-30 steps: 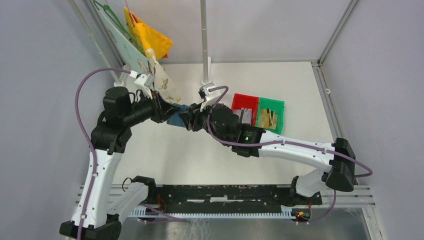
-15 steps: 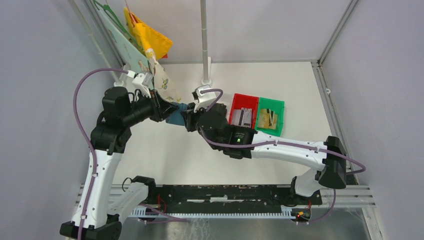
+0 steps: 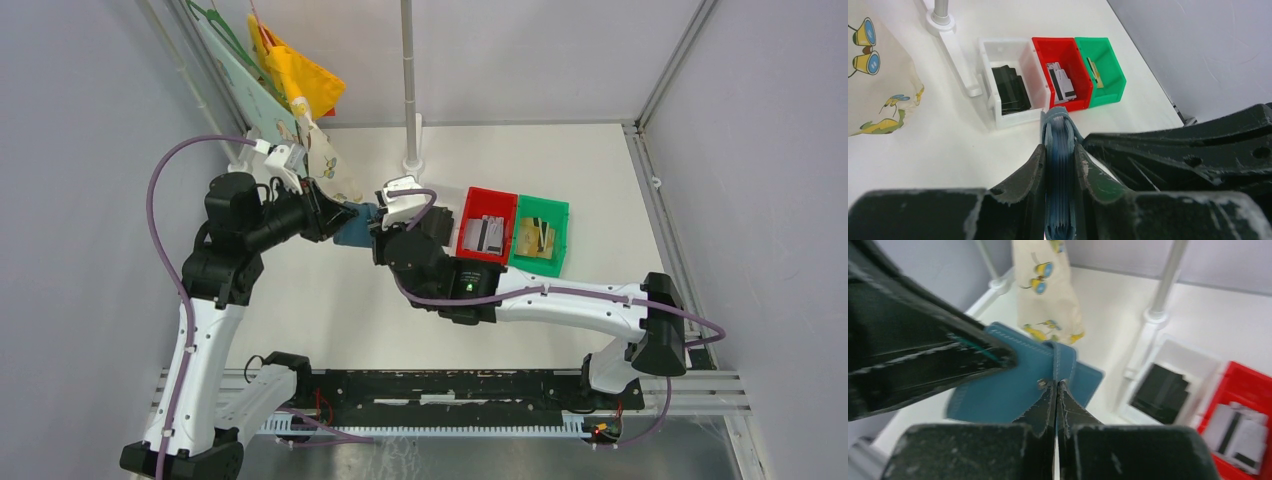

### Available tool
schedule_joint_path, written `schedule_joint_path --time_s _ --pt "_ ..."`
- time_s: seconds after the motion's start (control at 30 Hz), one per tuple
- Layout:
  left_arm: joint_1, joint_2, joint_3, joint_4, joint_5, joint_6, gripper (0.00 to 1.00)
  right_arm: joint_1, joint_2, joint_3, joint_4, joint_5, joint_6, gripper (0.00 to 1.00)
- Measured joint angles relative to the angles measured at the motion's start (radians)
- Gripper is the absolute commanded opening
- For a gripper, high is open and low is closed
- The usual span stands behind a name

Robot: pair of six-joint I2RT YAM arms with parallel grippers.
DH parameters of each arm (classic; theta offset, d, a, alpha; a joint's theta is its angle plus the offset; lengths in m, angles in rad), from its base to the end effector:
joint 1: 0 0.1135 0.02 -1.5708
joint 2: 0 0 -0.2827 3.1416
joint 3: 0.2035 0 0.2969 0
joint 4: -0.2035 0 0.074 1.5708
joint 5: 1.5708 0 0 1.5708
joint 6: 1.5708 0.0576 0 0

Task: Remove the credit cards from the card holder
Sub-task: Open the card holder at the center of the board.

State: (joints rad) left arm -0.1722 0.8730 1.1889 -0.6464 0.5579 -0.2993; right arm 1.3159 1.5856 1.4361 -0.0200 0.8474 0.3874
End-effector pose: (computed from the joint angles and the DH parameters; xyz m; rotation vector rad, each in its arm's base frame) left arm 0.2040 -0.0664 0.4376 0.2671 1.9204 -0.8459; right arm 0.1505 0.4064 0.3933 -0.1722 1.7031 0.5399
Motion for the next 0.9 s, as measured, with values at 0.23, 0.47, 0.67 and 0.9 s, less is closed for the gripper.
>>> schedule_joint_path --time_s 0.23,0.47,0.67,0.9 --pt "-0.004 -0.001 0.019 0.002 0.029 -0.002 0.02 -0.013 -0.001 0.000 -0.040 0.105 -0.085 0.00" --pt "-0.004 -0.002 0.036 -0.004 0.060 0.010 0.02 -0.030 -0.050 -0.020 -0.072 0.005 -0.145 0.48" --pt "-0.004 0.006 0.078 -0.062 0.169 0.131 0.02 -0.189 -0.234 -0.084 -0.118 -0.433 -0.174 0.74" --pt "-0.004 0.017 0.133 -0.119 0.334 0.210 0.02 -0.347 -0.566 -0.412 0.012 -0.916 -0.196 0.77"
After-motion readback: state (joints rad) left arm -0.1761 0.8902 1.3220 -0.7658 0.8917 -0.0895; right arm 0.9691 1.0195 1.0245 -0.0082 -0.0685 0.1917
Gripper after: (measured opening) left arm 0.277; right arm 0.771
